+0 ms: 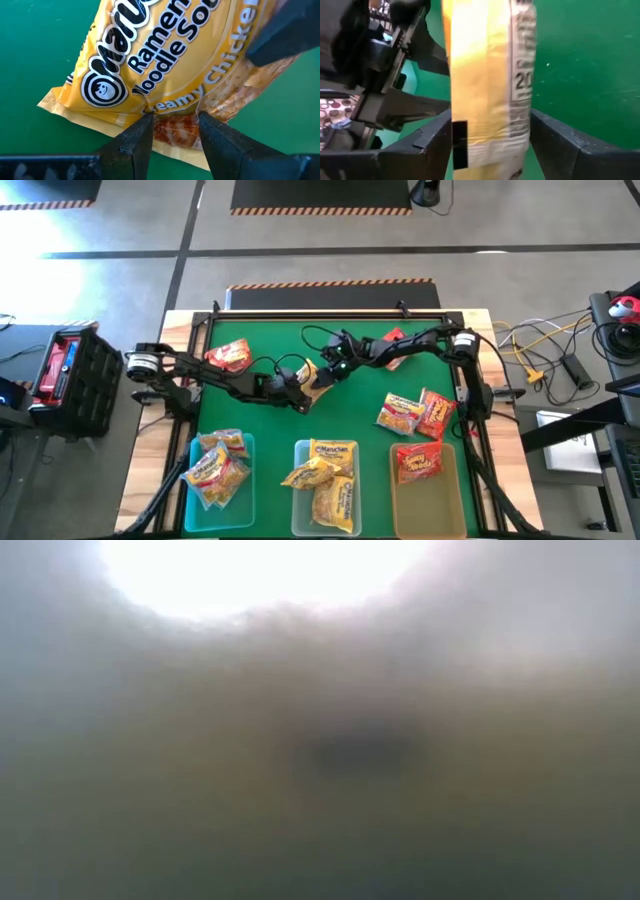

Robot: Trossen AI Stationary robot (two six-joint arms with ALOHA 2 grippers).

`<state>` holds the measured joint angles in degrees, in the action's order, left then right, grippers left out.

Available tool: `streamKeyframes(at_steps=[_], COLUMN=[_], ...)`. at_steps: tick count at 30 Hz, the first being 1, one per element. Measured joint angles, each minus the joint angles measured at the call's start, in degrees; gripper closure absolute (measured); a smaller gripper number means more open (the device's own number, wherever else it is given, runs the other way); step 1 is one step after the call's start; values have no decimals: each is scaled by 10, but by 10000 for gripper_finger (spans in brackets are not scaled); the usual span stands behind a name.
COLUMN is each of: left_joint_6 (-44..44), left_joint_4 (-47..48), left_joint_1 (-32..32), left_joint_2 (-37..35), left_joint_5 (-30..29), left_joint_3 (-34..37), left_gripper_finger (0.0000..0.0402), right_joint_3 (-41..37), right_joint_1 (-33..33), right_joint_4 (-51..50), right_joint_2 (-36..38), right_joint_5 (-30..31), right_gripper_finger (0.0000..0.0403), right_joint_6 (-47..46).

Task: Sort Maruchan noodles
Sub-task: Put the yellow noodle pack into the transparent bin

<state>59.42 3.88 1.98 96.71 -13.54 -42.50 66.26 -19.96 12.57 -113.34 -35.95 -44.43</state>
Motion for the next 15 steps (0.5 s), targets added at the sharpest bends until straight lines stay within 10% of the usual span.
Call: streamKeyframes(at_steps=[15], left_joint_6=[-15], left_joint_4=[6], left_joint_1=[-5], left_joint_2=[-77], left_joint_5=[102], left_joint_3=[3], left_gripper_finger=[260], right_joint_3=[0], right_joint_1=[5], right_joint_4=[0], right_joint_2=[6], right_joint_5=[0], right_gripper_finger=[292], right_joint_6=[10])
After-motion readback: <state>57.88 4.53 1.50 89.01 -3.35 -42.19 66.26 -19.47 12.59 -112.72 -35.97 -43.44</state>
